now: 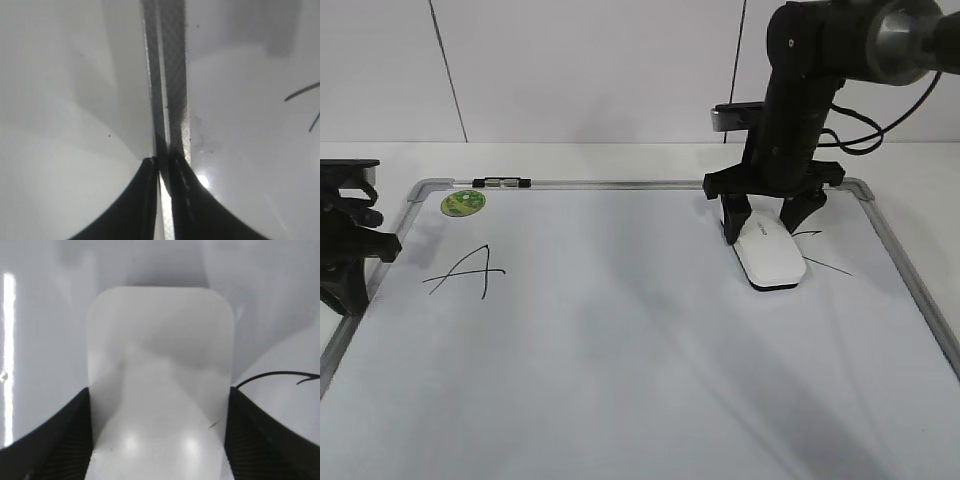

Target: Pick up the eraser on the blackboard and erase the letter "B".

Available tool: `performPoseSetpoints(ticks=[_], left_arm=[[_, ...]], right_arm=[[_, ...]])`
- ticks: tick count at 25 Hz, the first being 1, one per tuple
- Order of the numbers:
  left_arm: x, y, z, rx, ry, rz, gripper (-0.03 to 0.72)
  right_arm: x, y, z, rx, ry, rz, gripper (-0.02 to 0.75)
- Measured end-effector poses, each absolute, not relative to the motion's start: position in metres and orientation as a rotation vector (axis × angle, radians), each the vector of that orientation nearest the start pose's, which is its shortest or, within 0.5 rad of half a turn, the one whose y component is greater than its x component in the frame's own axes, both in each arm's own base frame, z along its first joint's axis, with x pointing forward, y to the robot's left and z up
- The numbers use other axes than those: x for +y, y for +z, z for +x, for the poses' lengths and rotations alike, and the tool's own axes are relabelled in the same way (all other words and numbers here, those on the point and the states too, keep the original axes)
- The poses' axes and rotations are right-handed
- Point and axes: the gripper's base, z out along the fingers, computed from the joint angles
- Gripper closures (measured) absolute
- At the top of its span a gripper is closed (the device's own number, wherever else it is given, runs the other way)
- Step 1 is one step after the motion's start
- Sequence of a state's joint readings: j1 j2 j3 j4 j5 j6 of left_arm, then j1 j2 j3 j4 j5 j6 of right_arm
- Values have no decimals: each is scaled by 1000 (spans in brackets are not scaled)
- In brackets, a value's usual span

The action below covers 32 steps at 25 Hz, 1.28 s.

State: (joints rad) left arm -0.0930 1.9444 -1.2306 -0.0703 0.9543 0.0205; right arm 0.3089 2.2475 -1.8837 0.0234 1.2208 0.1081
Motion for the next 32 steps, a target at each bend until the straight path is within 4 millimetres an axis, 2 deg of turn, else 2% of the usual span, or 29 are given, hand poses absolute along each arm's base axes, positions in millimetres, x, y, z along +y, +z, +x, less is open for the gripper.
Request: performPoseSetpoints(ticks=[4,8,11,18,21,24,26,28,32], left_arm=[[-38,152,352,3152,-89,115,633],[-38,152,352,3154,-89,115,633],[-38,152,352,3154,-89,115,633],[-38,152,351,3158,-89,115,633],[-38,152,351,3158,-89,115,633],[-38,152,352,3156,-90,114,633],[-38,152,352,3156,-93,112,632],[-38,152,352,3156,-95,111,632],[-39,152,352,3156,-99,108,632]], right_arm=[[161,181,432,3043,12,-389,194],[203,181,414,3021,18,-538,194],[226,181,401,3009,34,-618,194],[231,183,398,3005,52,-633,194],[232,195,395,2990,89,-621,194],[219,230,395,2927,138,-564,194],[202,249,398,2894,153,-504,194],[178,265,404,2872,156,-419,194],[125,283,407,2863,139,-251,194]])
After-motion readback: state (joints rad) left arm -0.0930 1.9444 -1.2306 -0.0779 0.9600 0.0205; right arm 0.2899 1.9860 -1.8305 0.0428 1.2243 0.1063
